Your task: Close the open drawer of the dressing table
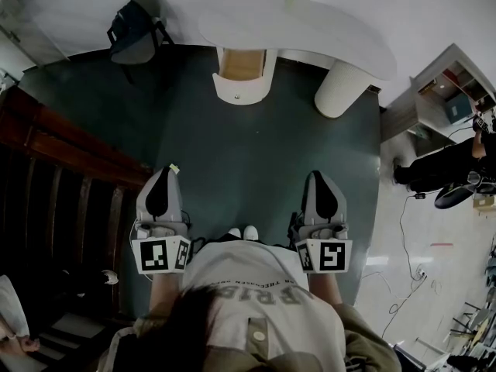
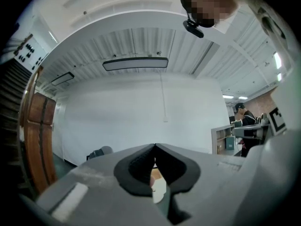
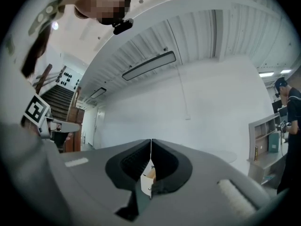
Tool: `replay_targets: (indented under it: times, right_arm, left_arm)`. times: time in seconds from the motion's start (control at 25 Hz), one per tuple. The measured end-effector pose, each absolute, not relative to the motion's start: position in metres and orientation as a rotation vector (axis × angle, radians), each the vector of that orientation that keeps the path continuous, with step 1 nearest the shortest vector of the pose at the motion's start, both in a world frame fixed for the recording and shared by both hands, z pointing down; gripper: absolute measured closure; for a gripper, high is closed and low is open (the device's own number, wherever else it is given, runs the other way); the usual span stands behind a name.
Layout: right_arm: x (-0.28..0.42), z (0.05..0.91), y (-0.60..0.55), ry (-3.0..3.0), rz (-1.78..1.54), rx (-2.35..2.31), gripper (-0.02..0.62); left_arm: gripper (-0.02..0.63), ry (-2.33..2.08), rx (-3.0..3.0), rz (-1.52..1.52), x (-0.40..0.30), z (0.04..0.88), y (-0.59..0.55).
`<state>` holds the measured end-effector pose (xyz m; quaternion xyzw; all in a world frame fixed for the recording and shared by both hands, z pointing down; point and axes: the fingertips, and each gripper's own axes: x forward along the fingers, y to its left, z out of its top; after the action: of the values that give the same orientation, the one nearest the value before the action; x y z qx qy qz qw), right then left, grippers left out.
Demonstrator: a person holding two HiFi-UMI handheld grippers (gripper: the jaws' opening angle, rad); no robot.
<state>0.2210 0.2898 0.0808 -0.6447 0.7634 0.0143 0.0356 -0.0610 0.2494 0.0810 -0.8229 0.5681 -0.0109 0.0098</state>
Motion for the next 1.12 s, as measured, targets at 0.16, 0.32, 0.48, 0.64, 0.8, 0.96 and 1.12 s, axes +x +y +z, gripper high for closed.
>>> replay_targets:
  times: [0.16,0.32,0.48,0.64,0.8,0.96,1.12]
  right_arm:
    - [0.227,0.084,0.286,2.337,0.018,-1.935,0.466]
    - [0.232,0.083,0.282,2.357,0.013,-1.907,0.392]
    - [0.228,0.088,0.278,2.368,-0.01,-1.898,0.367]
    - [0.218,0.092,0.268,2.367,-0.026,-1.899,0.365]
    - [0.204,0.098,0.254,2.358,-0.037,-1.923,0.364]
    - [0.184,0.106,0.233,2.335,-0.039,-1.968,0.36]
    - [0.156,0.106,0.207,2.292,-0.028,-2.026,0.359]
  left_arm:
    - [0.442,1.774,-2.61,-0.01,-0.059,0.085,0.248]
    - [0.315,1.769,-2.598,-0.036,-0.053,0.082,0.248]
    - [0.299,1.795,-2.599,-0.046,-0.059,0.085,0.246]
    - [0.298,1.796,-2.606,-0.062,-0.071,0.088,0.234]
    - [0.298,1.778,-2.629,-0.075,-0.084,0.096,0.214]
    - [0.293,1.731,-2.661,-0.095,-0.104,0.105,0.186]
    - [0.293,1.7,-2.687,-0.085,-0.139,0.104,0.15]
